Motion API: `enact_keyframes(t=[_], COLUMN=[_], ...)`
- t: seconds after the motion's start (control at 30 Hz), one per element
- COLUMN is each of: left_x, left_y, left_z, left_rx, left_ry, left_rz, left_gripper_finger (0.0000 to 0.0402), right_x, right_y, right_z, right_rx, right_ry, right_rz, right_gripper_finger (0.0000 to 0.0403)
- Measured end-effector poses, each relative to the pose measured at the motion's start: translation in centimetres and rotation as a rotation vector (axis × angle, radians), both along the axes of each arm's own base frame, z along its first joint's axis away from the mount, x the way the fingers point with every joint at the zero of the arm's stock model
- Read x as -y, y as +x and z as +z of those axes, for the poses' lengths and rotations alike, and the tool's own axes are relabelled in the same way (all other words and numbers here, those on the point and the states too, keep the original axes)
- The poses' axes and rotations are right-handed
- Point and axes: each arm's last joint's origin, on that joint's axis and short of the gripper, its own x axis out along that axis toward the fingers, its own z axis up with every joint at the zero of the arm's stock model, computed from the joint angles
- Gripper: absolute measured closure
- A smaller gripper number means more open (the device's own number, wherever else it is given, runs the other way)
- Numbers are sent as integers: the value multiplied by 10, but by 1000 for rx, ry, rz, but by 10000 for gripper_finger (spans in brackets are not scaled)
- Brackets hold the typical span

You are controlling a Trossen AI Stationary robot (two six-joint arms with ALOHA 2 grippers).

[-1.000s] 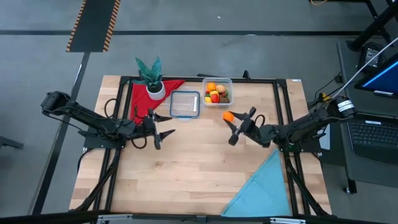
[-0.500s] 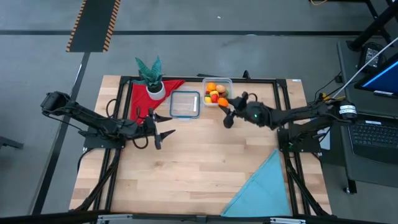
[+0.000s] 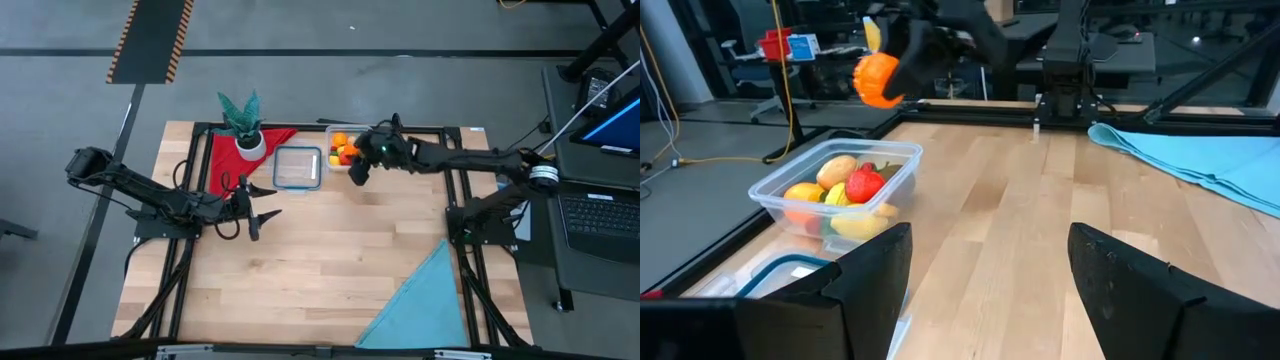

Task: Pick and placing Produce into tupperware
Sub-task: Put the pumpkin into the transparent bin

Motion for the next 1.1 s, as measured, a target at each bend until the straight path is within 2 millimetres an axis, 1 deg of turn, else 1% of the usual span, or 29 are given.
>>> enact_keyframes(t=[0.13,0.23,0.37,0.53,0.63,0.73,0.87,0.97,1.1], left_x=[0,0,0,0,0,0,-1,-1,-1], left_y=[0,0,0,0,-1,-1,-2,-3,-3], left_z=[0,0,-1,-2,-3,-6,-10,-11,-11], left_rx=[-3,-5,-14,-27,-36,-54,-91,-107,-107], left_ry=[1,2,3,6,8,-7,-20,-16,-16], left_rz=[0,0,0,0,0,4,9,10,10], left_gripper_finger=[140,140,140,140,140,140,140,140,140], right_x=[14,23,35,51,63,73,81,85,86], right_y=[8,16,29,48,54,56,56,58,62], right_z=[10,12,12,4,-8,-20,-31,-38,-48], right_rx=[-59,-119,-161,-166,-193,-218,-226,-236,-229], right_ry=[74,135,158,140,156,174,198,206,238], right_rz=[-12,3,-5,-5,-27,-51,-86,-92,-58], right_gripper_finger=[231,231,231,231,231,231,231,231,231])
